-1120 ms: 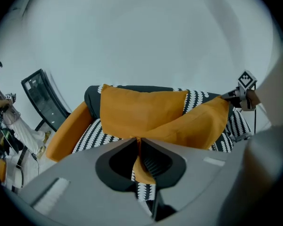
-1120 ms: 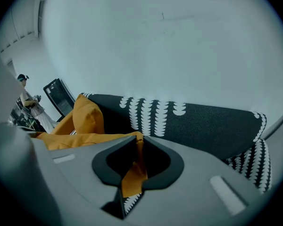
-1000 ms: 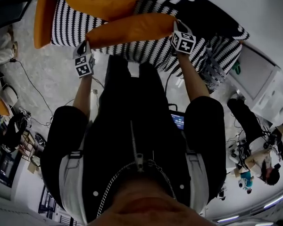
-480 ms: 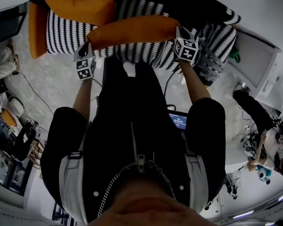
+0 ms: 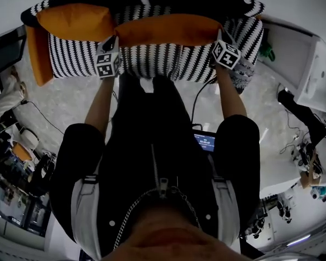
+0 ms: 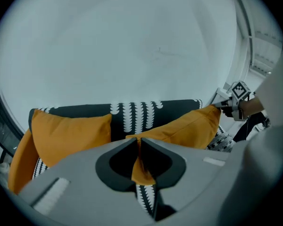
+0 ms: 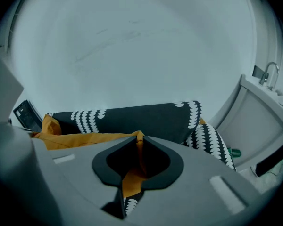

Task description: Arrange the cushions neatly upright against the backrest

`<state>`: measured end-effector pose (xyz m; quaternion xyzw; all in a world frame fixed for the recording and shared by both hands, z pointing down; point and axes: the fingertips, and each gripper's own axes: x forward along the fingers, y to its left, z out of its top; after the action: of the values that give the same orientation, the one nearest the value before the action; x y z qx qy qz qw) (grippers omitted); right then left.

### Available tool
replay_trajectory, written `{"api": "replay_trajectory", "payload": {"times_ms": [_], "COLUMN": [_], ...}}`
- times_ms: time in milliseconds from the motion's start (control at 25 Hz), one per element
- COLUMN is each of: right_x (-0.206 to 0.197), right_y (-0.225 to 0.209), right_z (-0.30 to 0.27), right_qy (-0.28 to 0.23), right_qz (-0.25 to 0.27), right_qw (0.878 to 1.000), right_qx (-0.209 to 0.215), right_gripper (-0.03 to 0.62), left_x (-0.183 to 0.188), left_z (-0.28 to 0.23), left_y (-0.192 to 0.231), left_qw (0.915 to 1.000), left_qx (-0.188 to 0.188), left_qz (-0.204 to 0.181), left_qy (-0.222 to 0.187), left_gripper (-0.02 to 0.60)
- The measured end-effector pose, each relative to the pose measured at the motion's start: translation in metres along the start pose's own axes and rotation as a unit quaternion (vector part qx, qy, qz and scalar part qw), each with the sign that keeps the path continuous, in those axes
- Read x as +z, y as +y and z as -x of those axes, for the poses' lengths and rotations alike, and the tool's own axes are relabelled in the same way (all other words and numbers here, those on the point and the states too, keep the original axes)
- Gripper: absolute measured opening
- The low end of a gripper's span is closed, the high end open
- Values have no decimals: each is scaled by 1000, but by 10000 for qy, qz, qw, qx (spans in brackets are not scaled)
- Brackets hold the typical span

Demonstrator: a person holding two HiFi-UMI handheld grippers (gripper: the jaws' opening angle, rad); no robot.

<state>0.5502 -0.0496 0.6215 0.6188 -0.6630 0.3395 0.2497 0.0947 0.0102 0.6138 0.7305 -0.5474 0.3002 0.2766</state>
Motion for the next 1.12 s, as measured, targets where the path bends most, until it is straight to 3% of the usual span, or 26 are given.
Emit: {"api": "replay_trajectory", "payload": {"times_ms": [440,720,880,920,1000,1080,1120], "right_x": [49,77,79,78,80,93,101], "right_y": [-36,-48,-55,-54,-53,-53,-52], "right_z": [-39,-74,-90,-93,-96,-91,-85], "right_qy": [-153,-42,68,111,163,30,-117], "right_qz": [-451,-588,-840,-918,-921,-747,-624], "right_qw": [9985,9980,9963,9957,9956,9970,9975], "right_qx": [-258,-235,-161,-82,-30,-193,-315], "right_gripper": [40,44,46,44,118,130,130], "left_x": [95,125,126,126,128,133,135], "left_z": [-107,-154,-168,-170,-171,-166,-161], "left_y": [0,6,6,6,5,8,10], "left_qw": [9971,9957,9957,9954,9952,9960,9966], "left_qx": [-521,-414,-438,-396,-345,-227,-161], "left_qz": [-485,-607,-2,-29,-258,-420,-434], "left_qy": [249,568,813,870,880,761,676], "left_gripper": [38,40,44,46,65,135,139]}}
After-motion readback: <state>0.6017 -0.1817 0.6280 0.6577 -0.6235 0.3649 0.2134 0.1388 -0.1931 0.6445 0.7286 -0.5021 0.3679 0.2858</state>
